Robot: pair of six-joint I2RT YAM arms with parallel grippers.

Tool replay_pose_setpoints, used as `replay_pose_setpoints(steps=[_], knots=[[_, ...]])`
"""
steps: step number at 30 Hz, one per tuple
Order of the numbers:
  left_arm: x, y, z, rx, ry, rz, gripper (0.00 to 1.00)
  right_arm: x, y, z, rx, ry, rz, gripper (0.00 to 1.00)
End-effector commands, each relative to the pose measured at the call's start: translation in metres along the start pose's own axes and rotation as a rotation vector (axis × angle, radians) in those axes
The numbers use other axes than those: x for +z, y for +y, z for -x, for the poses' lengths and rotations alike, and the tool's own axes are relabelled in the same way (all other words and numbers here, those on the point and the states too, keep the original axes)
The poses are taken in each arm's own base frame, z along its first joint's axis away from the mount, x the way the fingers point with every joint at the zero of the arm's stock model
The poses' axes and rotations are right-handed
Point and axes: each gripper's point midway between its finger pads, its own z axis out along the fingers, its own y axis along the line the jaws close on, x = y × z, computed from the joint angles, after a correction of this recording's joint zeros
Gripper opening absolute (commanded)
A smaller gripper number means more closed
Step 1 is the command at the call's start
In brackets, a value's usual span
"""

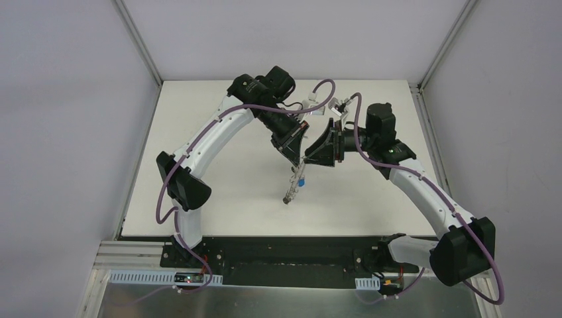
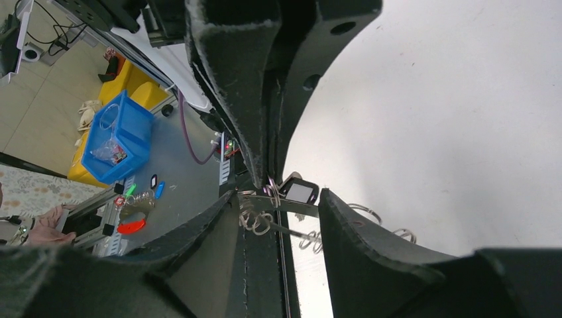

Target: Put the keys on the keyring

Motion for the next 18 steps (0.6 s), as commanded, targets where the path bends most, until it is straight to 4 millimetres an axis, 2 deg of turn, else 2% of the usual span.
replay_pose_setpoints(steps=[1, 4, 18], knots=[[-0.005, -0.017, 0.007, 0.040, -0.024, -0.044, 0.00, 0.001, 0.018, 0.014, -0.094, -0.010, 0.053, 0.47], [-0.004, -0.017, 0.007, 0.039, -0.024, -0.051, 0.00, 0.004, 0.019, 0.012, -0.093, -0.001, 0.064, 0.40], [-0.002, -0.017, 0.007, 0.035, -0.022, -0.063, 0.00, 0.012, 0.018, 0.004, -0.079, 0.025, 0.090, 0.25]])
